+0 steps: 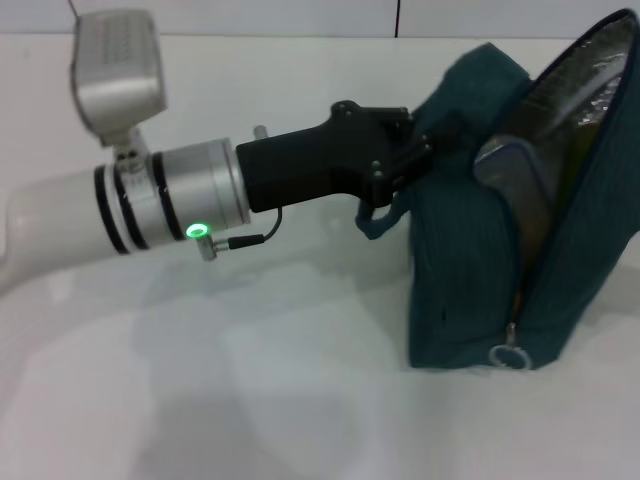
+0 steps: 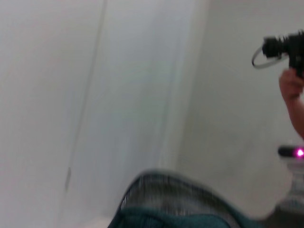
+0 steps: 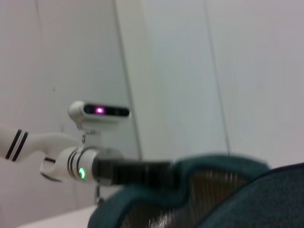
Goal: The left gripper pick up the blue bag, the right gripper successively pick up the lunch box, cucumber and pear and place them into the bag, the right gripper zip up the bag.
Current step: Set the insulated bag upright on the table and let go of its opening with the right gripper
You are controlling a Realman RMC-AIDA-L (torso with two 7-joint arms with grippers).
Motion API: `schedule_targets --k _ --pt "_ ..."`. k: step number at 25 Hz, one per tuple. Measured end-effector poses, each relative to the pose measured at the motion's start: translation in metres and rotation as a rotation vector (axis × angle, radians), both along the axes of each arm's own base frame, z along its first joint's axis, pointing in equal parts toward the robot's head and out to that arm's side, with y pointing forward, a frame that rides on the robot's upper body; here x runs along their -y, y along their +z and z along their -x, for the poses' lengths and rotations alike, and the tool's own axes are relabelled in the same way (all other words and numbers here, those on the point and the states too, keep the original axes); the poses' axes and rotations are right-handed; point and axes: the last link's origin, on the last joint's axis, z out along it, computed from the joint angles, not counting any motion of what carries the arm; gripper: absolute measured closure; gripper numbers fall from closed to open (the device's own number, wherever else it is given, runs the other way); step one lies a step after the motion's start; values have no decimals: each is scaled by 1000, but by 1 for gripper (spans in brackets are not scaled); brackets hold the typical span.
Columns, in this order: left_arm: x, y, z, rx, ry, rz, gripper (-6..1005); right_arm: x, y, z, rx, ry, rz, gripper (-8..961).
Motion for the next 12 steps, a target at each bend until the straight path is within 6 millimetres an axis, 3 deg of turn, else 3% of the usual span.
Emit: schedule_targets --k 3,8,12 --pt "9 -2 5 68 7 -77 874 -7 6 3 53 -2 45 886" --pt "26 -14 5 90 -46 -153 748 -13 14 10 111 16 131 887" --pt "28 -22 6 86 -20 -190 660 -17 15 15 144 29 177 887"
